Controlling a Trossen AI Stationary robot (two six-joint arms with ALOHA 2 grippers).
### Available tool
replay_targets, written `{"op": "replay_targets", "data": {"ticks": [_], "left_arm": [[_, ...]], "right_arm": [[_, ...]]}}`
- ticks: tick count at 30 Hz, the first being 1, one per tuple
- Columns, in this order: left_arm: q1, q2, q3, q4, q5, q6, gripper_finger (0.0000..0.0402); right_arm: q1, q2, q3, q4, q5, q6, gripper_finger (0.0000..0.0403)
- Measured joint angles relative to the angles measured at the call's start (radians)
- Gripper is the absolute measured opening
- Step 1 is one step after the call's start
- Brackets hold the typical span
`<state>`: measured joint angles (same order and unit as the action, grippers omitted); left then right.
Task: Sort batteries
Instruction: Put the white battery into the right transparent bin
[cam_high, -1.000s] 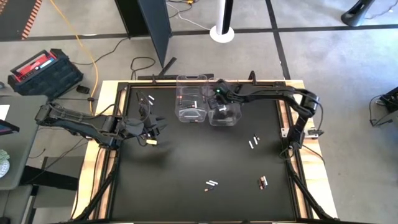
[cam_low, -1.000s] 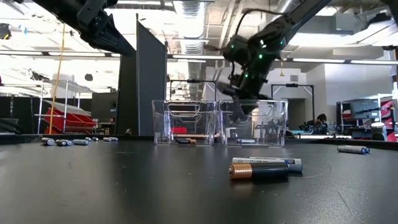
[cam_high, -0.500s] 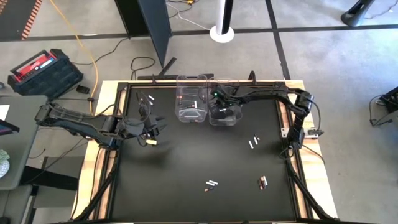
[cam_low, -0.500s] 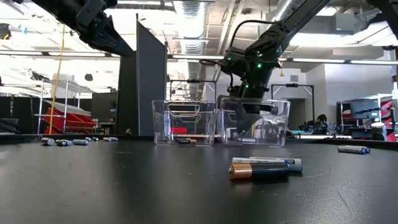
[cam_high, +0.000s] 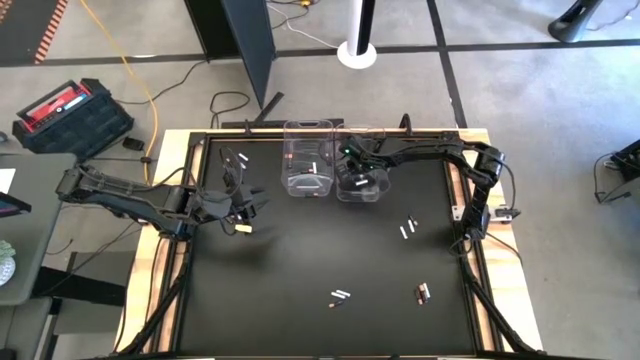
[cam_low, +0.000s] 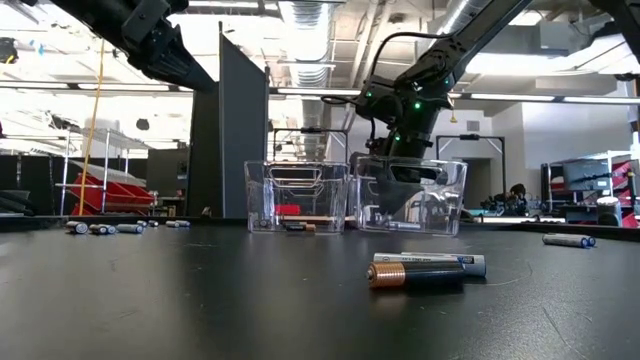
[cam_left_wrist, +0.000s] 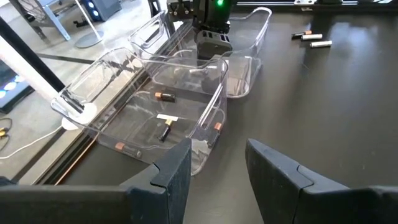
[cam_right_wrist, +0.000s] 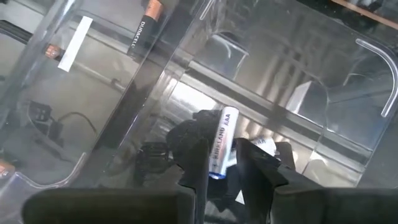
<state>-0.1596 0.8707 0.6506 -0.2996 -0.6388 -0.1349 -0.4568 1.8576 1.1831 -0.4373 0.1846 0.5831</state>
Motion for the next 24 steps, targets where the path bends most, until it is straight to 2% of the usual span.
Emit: {"op": "replay_targets", "data": {"ticks": [10, 19, 24], "left_arm": [[0.000, 0.000, 0.000, 0.000, 0.000, 0.000, 0.0146], [0.000, 0.000, 0.000, 0.002, 0.000, 0.000, 0.0146], [0.000, 0.000, 0.000, 0.003, 0.000, 0.000, 0.0146]], "right_arm": [[0.000, -0.047, -0.003, -0.013, -0.024, 0.002, 0.0103], [0.004, -0.296, -0.003, -0.090, -0.012, -0.011, 0.0103], [0.044, -0.446, -0.002, -0.244, -0.007, -0.008, 0.0103]]}}
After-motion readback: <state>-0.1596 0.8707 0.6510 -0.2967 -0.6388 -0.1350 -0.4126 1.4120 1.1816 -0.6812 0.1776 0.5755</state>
